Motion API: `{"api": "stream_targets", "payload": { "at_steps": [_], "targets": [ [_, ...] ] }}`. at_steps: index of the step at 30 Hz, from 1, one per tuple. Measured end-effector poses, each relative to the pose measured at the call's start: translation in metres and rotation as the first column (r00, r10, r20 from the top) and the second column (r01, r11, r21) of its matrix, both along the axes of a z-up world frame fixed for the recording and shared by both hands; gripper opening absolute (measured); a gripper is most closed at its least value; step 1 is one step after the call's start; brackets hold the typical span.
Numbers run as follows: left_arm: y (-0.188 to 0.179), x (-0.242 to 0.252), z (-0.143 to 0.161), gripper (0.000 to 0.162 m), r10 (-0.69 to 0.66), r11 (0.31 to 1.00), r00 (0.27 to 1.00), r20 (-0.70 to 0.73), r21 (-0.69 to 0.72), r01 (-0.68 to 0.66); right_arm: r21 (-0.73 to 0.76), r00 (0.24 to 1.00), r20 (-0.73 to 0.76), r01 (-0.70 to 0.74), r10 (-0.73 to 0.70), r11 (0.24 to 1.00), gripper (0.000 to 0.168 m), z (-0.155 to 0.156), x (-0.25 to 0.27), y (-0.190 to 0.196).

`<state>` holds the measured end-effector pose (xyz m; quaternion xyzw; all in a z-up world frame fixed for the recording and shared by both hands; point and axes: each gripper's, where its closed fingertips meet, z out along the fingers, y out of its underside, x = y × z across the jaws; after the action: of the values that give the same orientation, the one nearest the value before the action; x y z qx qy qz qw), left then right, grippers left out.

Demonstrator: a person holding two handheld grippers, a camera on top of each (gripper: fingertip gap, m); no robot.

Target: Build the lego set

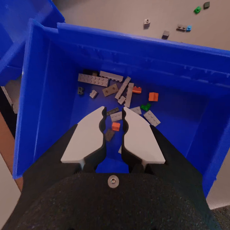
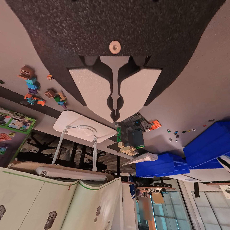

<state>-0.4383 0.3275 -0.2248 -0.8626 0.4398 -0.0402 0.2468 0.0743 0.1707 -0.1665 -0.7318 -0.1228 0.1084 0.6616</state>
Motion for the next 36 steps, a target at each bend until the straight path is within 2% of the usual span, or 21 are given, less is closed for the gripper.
{"api": "stream_targets", "payload": {
  "at_steps": [5, 9, 14, 25, 33, 36],
  "targets": [
    [0.034, -0.006, -0.013, 0.025, 0.020, 1.000, 0.996, -0.088, 0.001, -0.020, -0.026, 1.000, -0.019, -0.014, 0.014, 1.000, 0.000, -0.007, -0.003, 0.001],
    [0.059, -0.025, -0.011, 0.025, 0.070, 0.998, 0.983, -0.169, 0.005, -0.070, -0.033, 1.000, -0.021, -0.016, 0.015, 0.999, 0.000, -0.009, -0.001, 0.001],
    [0.074, -0.049, -0.014, 0.026, 0.106, 0.992, 0.962, -0.251, -0.033, -0.118, -0.058, 0.998, -0.057, -0.033, 0.030, 0.998, 0.000, -0.014, -0.002, 0.002],
    [0.041, -0.086, -0.034, 0.027, -0.073, 0.966, 0.860, -0.506, -0.250, -0.065, -0.091, 0.996, -0.065, -0.074, 0.068, 0.993, 0.000, -0.022, -0.009, 0.001],
    [0.021, -0.097, -0.055, 0.029, -0.184, 0.922, 0.792, -0.583, -0.381, -0.066, -0.109, 0.995, -0.065, -0.083, 0.076, 0.991, 0.000, -0.027, -0.011, 0.001],
    [0.017, -0.103, -0.061, 0.018, -0.214, 0.911, 0.754, -0.621, -0.405, -0.075, -0.112, 0.995, -0.067, -0.082, 0.075, 0.990, 0.000, -0.027, -0.010, 0.001]
  ]
}}
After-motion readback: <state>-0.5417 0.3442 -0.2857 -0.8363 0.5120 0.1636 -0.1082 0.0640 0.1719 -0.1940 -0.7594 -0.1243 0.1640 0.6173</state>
